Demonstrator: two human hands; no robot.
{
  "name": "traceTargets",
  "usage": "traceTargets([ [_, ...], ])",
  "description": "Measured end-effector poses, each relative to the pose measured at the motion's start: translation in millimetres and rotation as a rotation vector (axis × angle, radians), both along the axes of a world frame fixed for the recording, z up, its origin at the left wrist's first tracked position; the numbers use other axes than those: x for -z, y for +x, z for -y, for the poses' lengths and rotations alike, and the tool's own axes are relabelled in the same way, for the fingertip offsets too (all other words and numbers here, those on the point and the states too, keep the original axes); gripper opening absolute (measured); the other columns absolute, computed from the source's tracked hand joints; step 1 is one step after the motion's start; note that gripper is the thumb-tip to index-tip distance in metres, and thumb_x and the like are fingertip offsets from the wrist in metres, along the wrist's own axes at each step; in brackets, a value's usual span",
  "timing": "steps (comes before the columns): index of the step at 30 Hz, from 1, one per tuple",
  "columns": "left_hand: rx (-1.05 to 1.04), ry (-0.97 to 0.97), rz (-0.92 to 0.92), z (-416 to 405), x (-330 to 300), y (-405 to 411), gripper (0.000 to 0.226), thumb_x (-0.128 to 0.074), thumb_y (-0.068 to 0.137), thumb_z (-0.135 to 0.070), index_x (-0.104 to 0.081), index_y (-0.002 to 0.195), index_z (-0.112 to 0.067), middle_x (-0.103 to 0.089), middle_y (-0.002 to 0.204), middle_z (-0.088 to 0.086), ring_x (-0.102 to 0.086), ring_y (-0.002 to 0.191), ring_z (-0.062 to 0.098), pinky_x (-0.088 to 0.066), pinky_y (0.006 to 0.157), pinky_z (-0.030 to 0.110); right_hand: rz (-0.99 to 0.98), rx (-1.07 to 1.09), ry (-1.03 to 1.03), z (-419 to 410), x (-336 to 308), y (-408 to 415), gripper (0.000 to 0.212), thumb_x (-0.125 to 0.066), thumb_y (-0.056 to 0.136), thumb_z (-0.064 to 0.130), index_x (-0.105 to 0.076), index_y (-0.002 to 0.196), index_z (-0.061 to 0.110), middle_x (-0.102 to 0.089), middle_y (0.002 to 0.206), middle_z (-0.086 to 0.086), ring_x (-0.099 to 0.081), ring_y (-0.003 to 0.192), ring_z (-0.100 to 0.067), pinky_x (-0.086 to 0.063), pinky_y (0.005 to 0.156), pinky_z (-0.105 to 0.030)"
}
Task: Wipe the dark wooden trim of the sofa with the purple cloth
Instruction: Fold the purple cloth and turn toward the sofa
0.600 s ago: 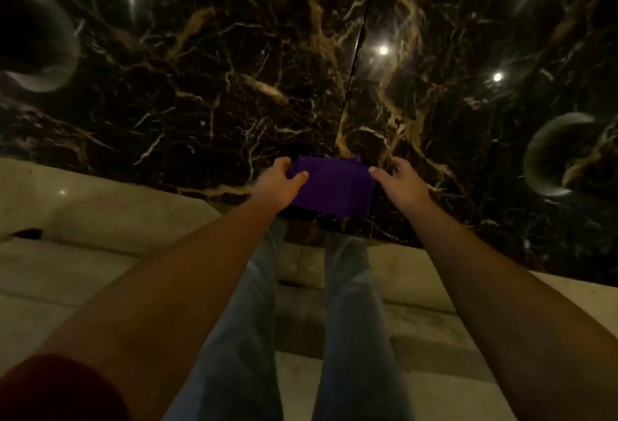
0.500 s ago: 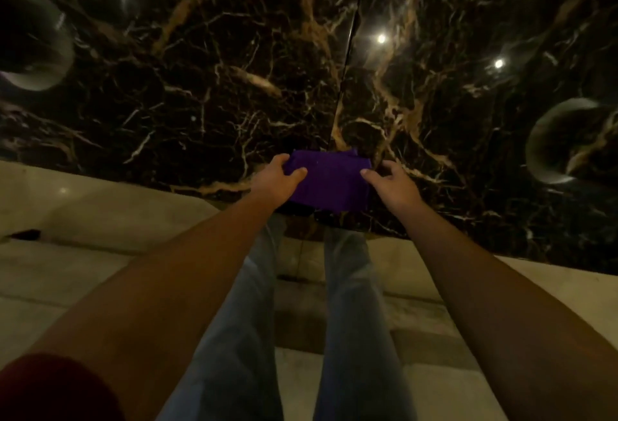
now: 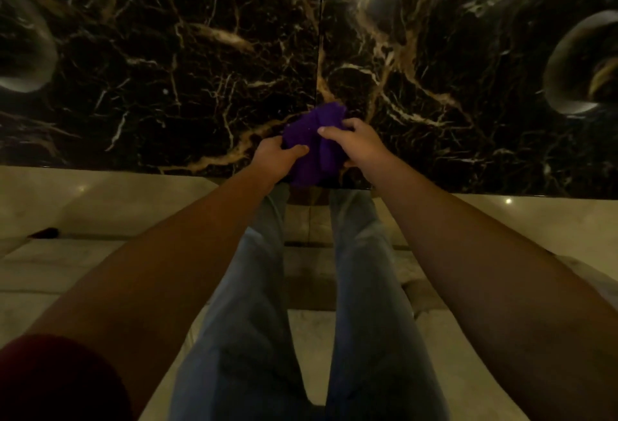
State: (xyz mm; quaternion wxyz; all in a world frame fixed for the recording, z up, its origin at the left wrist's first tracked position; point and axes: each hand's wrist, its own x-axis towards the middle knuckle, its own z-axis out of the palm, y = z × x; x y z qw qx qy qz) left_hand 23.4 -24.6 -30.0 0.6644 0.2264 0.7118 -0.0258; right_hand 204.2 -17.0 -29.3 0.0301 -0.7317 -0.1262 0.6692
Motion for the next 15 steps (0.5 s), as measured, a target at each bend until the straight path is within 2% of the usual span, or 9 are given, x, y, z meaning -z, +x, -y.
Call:
traceTargets([
  [2,0.025,0.004,0.022,-1.2,-8.4,2.8,0.018,-0.074,0.092,-0.019,-0.068,0.11,-0.018,-0.074,0.115,0.009,-0.072,0.091,0.015,-0.059,0.073,0.026,-0.025,-0.045,0.014,-6.0,-4.8,8.9,0.034,-0.081,0.085,0.045,-0.062,0.108,0.027,-0.066,0.105,0.007,-0.065,0.093,-0.012,-0.053,0.067,-0.031],
  [5,0.093,0.031,0.04,-7.8,-32.9,8.5,0.027,-0.074,0.09,-0.02,-0.069,0.115,-0.014,-0.074,0.108,0.005,-0.072,0.098,0.019,-0.061,0.079,0.03,-0.034,-0.055,0.02,-9.2,-21.2,25.5,0.033,-0.081,0.085,0.045,-0.068,0.107,0.023,-0.07,0.109,0.003,-0.068,0.097,-0.015,-0.056,0.071,-0.031],
  [8,0.165,0.072,0.062,-16.0,-62.8,19.3,0.026,-0.075,0.088,-0.023,-0.07,0.113,-0.019,-0.072,0.095,-0.006,-0.069,0.084,0.006,-0.055,0.06,0.016,-0.027,-0.044,0.01,-3.0,-37.2,42.6,0.034,-0.079,0.088,0.042,-0.069,0.113,0.021,-0.07,0.109,0.004,-0.067,0.093,-0.012,-0.053,0.062,-0.026],
  [9,0.199,0.092,0.085,-19.6,-79.7,28.0,0.024,-0.074,0.087,-0.023,-0.07,0.111,-0.02,-0.071,0.094,-0.008,-0.068,0.083,0.005,-0.054,0.058,0.016,-0.018,-0.037,0.017,0.8,-46.8,52.3,0.033,-0.079,0.088,0.042,-0.069,0.112,0.021,-0.07,0.109,0.003,-0.068,0.093,-0.012,-0.052,0.061,-0.026],
  [12,0.219,0.097,0.136,-27.5,-120.7,47.7,0.017,-0.07,0.086,-0.019,-0.071,0.103,-0.021,-0.072,0.096,-0.003,-0.07,0.088,0.012,-0.056,0.067,0.025,-0.025,-0.047,0.014,6.6,-69.4,71.8,0.025,-0.079,0.088,0.044,-0.068,0.1,0.025,-0.072,0.108,0.001,-0.069,0.092,-0.015,-0.052,0.063,-0.03],
  [15,0.194,0.108,0.196,-31.4,-164.1,68.8,0.014,-0.065,0.08,-0.012,-0.072,0.089,-0.02,-0.074,0.094,0.001,-0.07,0.09,0.021,-0.056,0.07,0.031,-0.019,-0.026,0.02,13.0,-105.7,91.9,0.04,-0.08,0.083,0.055,-0.065,0.103,0.025,-0.068,0.103,0.004,-0.068,0.091,-0.016,-0.052,0.062,-0.031],
])
